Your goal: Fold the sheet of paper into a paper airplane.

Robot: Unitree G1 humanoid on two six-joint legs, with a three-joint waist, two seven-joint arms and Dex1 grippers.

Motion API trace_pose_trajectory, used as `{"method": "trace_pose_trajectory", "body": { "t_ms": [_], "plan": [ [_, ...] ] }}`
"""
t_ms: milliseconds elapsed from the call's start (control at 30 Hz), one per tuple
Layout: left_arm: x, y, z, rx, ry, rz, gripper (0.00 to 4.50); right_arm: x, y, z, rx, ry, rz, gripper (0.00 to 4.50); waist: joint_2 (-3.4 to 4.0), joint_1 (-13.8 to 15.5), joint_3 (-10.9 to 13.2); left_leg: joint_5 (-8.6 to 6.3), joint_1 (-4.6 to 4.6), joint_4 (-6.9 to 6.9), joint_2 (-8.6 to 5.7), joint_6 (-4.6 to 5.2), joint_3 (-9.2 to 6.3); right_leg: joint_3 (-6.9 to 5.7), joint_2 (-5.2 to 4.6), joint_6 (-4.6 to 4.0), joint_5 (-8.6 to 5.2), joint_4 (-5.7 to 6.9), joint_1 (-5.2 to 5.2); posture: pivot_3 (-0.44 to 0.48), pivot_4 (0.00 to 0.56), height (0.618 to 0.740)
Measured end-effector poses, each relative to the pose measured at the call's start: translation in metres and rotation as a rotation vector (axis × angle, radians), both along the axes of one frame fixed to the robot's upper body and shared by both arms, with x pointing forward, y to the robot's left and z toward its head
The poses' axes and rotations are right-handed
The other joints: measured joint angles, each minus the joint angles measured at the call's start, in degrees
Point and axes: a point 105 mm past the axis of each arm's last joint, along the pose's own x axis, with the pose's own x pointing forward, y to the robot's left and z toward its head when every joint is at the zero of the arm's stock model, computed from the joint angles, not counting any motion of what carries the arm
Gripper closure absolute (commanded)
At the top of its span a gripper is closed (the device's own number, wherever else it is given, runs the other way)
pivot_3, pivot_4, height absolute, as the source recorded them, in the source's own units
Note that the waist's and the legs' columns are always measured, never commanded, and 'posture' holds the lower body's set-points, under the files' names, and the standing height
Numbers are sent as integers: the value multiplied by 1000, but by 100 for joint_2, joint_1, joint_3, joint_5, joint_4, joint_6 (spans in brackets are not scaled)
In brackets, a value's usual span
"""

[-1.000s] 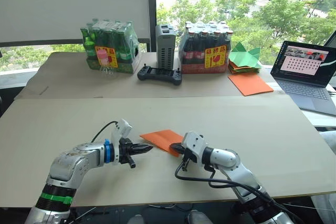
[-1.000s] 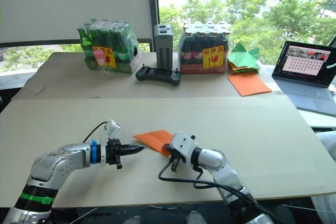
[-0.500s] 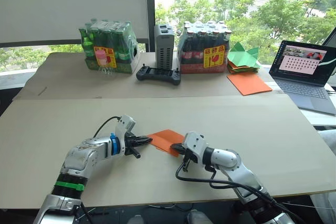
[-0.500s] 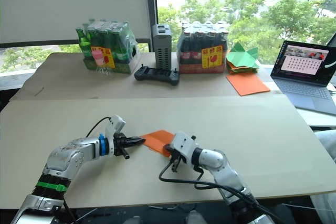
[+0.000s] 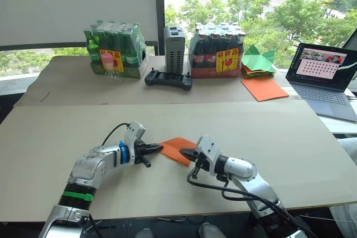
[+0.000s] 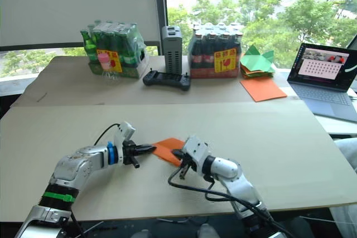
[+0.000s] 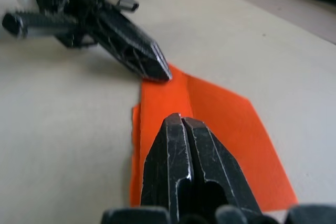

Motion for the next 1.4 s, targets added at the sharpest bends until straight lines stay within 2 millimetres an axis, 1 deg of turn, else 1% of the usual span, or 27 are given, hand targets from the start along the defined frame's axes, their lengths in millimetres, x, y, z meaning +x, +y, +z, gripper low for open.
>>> {"method": "trace_pose_trajectory", "body": {
  "t_ms": [33, 100, 133, 233, 400, 467, 500, 633, 767, 867, 1200, 1400],
  "plan": [
    [0, 0, 0, 0, 0, -2, 4500, 1, -1, 7, 30, 0, -6, 4486, 0, 1, 0, 0, 0, 0, 0, 0, 0, 0, 0, 0, 0, -1, 1, 0, 150, 740],
    [-1, -1, 0, -1, 0, -6, 4500, 5, -5, 17, 76, 17, -33, 3885, 1, 1, 0, 0, 0, 0, 0, 0, 0, 0, 0, 1, 0, -1, 0, 0, 150, 740],
    [-1, -1, 0, -2, 1, -9, 4500, 7, -8, 18, 95, 35, -49, 3604, 1, 5, 0, 0, 0, 0, 0, 0, 0, -1, 0, 1, 0, -1, 0, 0, 150, 740],
    [-1, -1, 0, -1, 2, -10, 4500, 10, -16, 15, 122, 93, -92, 2562, 1, 3, -1, 0, -1, 0, 0, 0, 1, 0, 0, 0, 0, -2, -1, 0, 150, 740],
    [-1, -1, 0, -2, 3, -14, 4500, 18, -33, -2, 147, 237, -215, 801, 2, 2, -1, 0, -1, 0, 0, 1, 1, 0, 0, 1, 0, -1, -1, 0, 150, 740],
    [-2, -1, 0, -2, 4, -16, 4500, 21, -37, -5, 177, 286, -259, 91, 2, 3, -1, 0, 0, 0, 0, 0, 1, 0, 0, 0, 0, 0, -2, 0, 150, 740],
    [-2, -1, 0, -3, 5, -17, 4500, 21, -38, -6, 187, 308, -267, 13, 2, 2, -1, 0, 0, 0, 0, 0, 1, 0, 0, 0, 0, 0, -2, 0, 150, 740],
    [-2, -2, 0, -4, 7, -23, 4500, 25, -40, -10, 211, 392, -313, 13, 3, -2, -1, 0, 0, 0, 0, 0, 0, 0, 1, 0, 0, 0, -1, 0, 150, 740],
    [-3, -2, 0, -2, 6, -26, 4500, 21, -36, -18, 219, 471, -310, 13, 3, -3, -2, 0, -2, 0, 0, 1, 1, 0, 0, 1, 0, -1, -3, 0, 150, 740],
    [-3, -2, -1, 2, 6, -25, 4500, 18, -33, -18, 228, 517, -292, 13, 4, -6, -3, 0, 0, 0, 1, 1, 0, 0, 1, 1, 0, 0, -1, 0, 150, 740],
    [-3, -1, -1, 4, 6, -24, 4500, 14, -30, -17, 247, 566, -274, 13, 5, -11, -3, -1, 0, 0, 1, 1, 1, 0, 1, 1, 0, 0, -1, 0, 150, 740],
    [-3, -1, 0, 5, 6, -22, 4500, 7, -22, -16, 247, 604, -225, 13, 5, -13, -3, -1, -1, -1, 1, 1, 1, 0, 1, 1, 0, -1, -1, 0, 150, 740]
  ]
}}
